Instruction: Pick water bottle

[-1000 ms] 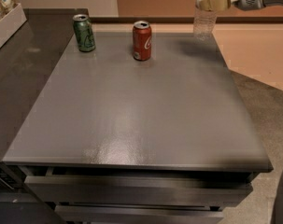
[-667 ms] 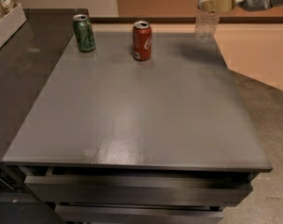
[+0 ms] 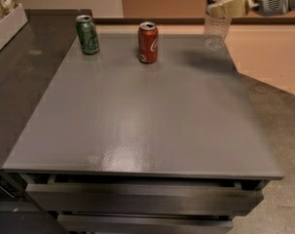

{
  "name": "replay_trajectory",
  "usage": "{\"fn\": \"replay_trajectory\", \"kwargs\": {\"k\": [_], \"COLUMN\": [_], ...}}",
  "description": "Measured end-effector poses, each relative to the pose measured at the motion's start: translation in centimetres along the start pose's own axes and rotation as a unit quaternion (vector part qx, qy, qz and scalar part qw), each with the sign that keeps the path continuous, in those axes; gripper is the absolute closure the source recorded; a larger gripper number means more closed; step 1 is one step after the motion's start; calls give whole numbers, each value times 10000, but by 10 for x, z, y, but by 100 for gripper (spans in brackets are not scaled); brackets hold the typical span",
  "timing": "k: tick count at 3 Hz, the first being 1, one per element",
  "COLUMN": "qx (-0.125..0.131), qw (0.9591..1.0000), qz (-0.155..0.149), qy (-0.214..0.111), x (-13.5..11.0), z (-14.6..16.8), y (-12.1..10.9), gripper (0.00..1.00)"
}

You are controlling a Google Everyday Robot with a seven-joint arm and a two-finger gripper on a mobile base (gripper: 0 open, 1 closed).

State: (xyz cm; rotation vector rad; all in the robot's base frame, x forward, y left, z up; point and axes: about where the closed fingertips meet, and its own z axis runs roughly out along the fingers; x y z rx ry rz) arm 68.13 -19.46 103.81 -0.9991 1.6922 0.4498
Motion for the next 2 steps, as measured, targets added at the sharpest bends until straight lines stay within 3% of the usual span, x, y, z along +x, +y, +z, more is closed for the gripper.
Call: {"fn": "replay_trajectory", "kwargs": {"k": [1,2], "qx": [-54,-54], "qw": [9995,9995], "qz": [-306,-318], "qy": [-75,-78], "x": [-17,-18], "z": [-16,-16], "y": [16,17], "gripper": [100,100]}}
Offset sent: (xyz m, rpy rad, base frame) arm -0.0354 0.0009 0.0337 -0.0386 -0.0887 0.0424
